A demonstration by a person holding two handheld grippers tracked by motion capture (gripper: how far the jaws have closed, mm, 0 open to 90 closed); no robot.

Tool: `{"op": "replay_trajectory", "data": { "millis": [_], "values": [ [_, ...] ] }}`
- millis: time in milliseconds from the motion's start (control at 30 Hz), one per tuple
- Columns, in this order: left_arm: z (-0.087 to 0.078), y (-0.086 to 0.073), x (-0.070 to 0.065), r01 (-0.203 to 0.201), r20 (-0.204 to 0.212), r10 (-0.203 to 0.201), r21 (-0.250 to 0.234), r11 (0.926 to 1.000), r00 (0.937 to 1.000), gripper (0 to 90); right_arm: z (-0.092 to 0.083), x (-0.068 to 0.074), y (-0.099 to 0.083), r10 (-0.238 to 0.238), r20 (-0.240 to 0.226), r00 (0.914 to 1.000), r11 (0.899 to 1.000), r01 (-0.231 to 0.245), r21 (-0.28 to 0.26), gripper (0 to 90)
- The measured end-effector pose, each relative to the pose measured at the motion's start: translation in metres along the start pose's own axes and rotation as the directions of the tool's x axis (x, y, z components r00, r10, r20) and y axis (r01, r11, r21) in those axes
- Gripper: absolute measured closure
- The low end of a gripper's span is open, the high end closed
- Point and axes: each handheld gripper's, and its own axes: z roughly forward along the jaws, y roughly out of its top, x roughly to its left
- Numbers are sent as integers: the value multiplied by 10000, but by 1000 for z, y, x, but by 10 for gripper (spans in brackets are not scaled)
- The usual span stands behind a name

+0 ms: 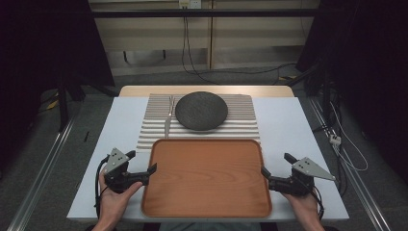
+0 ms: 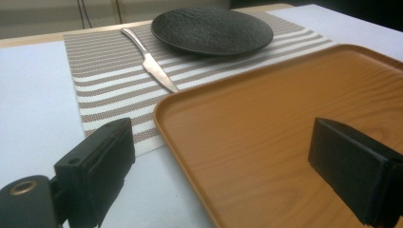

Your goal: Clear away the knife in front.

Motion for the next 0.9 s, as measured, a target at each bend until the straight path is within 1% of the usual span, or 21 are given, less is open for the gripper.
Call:
{"op": "replay_trajectory", "data": {
  "millis": [67,200,333,433,567,700,833,867,900],
  "values": [
    [0,0,0,-80,46,79,80,9999,10000,85,0,0,0,28,-21,10000,10000,-28,11,28],
    [1,1,-1,5,23,-5,118,9999,10000,78,1,-1,0,58,-24,10000,10000,-58,67,28],
    [2,1,-1,-4,32,3,230,9997,10000,72,2,-1,0,11,-115,9999,10000,-10,85,28],
    [2,3,-2,102,29,-102,264,9996,9999,75,4,0,0,48,-187,9998,9999,-46,113,28],
    [2,6,-4,-9,-20,10,322,9995,10000,74,5,0,0,46,-251,9997,9999,-43,137,28],
    [5,8,-6,-50,105,46,411,9991,9999,66,6,0,0,45,-271,9996,9999,-41,139,28],
    [7,13,-6,-209,244,197,501,9985,9995,56,6,0,0,82,-243,9997,9998,-78,157,28],
    [8,14,-5,-312,301,298,488,9983,9991,50,7,0,0,90,-218,9997,9998,-86,169,28],
    [8,15,-5,-299,324,284,462,9985,9991,50,7,0,0,90,-218,9997,9998,-86,169,28]
  ]
}}
